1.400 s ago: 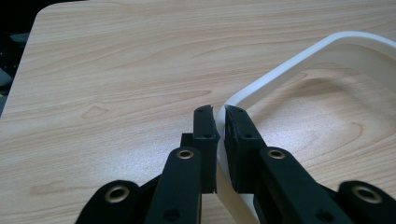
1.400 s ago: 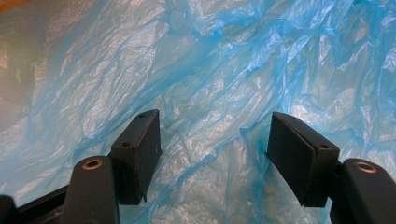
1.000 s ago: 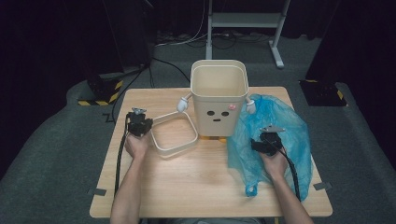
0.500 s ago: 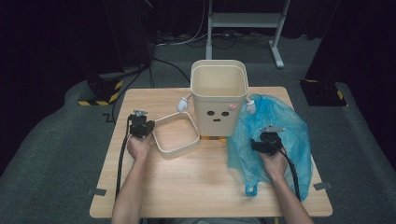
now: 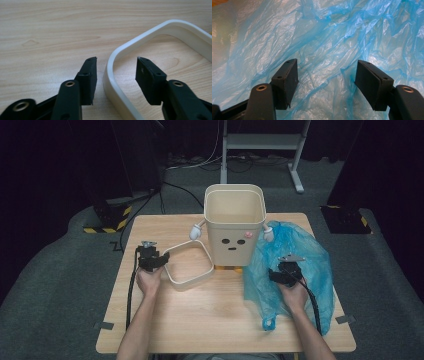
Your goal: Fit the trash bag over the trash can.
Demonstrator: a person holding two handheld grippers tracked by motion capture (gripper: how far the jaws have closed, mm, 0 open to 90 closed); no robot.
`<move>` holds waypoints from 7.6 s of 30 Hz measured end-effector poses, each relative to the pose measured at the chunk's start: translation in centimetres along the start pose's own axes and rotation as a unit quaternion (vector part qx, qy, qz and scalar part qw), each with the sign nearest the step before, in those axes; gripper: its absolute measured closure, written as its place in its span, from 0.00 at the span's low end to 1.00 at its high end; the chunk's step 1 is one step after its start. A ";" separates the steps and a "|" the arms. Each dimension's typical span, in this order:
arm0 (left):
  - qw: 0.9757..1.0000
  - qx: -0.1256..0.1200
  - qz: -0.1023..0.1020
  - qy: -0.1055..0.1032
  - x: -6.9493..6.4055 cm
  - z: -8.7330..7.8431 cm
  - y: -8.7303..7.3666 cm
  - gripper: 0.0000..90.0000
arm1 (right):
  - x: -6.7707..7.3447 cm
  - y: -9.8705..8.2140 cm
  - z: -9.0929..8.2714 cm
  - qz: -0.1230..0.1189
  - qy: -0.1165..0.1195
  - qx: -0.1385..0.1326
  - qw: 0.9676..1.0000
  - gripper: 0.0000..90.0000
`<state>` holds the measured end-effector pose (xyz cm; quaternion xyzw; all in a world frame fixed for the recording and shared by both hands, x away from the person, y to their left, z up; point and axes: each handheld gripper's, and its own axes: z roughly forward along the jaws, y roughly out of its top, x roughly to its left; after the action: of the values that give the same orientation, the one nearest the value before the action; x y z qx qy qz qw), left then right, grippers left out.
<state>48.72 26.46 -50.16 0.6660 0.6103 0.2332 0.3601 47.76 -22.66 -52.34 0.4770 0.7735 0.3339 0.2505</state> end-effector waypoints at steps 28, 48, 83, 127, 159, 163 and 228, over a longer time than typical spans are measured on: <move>1.000 0.020 0.006 -0.003 -1.4 0.2 -2.6 0.44 | -0.7 0.4 -0.9 0.032 0.025 0.013 0.999 0.34; 0.999 0.009 0.037 0.015 -2.3 0.4 -3.4 0.42 | -1.6 4.9 0.9 0.074 -0.006 -0.002 0.997 0.23; 0.998 0.013 0.051 0.022 -2.6 0.4 -3.4 0.39 | -2.7 4.6 4.6 0.069 -0.037 0.026 0.997 0.75; 0.998 0.014 0.052 0.022 -2.6 0.4 -3.4 0.39 | -4.6 6.1 -4.4 0.049 -0.002 -0.017 0.999 1.00; 0.998 0.014 0.053 0.024 -2.6 0.4 -3.4 0.39 | -6.2 7.0 -9.6 0.037 -0.001 -0.041 0.998 1.00; 0.998 0.014 0.053 0.026 -2.7 0.4 -3.4 0.39 | -6.4 7.0 -10.3 0.038 -0.004 -0.049 0.998 1.00; 0.999 -0.005 0.039 -0.033 -2.7 -1.6 -1.8 0.32 | -4.3 14.0 -17.5 -0.004 0.057 -0.124 0.991 1.00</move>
<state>45.93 24.10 -50.17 0.6948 0.5704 0.2277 0.3741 45.18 -26.90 -30.00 0.4194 0.7408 0.4529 0.2649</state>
